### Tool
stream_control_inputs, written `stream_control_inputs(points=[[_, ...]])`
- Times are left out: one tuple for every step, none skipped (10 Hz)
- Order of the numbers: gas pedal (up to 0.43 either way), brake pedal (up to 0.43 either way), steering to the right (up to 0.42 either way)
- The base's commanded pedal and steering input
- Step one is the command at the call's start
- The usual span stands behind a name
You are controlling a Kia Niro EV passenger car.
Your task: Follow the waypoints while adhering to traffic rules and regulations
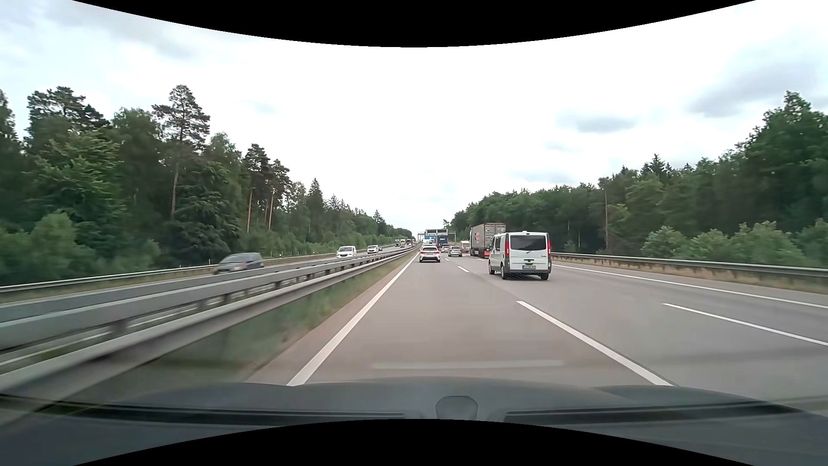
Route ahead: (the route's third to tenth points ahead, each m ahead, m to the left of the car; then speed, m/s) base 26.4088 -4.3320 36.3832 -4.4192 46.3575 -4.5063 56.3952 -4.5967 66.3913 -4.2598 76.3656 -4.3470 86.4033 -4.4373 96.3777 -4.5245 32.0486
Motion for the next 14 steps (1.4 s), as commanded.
stream_control_inputs(points=[[0.150, 0.000, -0.003], [0.138, 0.000, -0.003], [0.130, 0.000, -0.003], [0.130, 0.000, -0.003], [0.130, 0.000, -0.002], [0.110, 0.000, -0.003], [0.098, 0.000, -0.002], [0.098, 0.000, -0.003], [0.098, 0.000, -0.003], [0.098, 0.000, -0.003], [0.098, 0.000, -0.003], [0.098, 0.000, -0.003], [0.098, 0.000, -0.003], [0.098, 0.000, -0.002]])
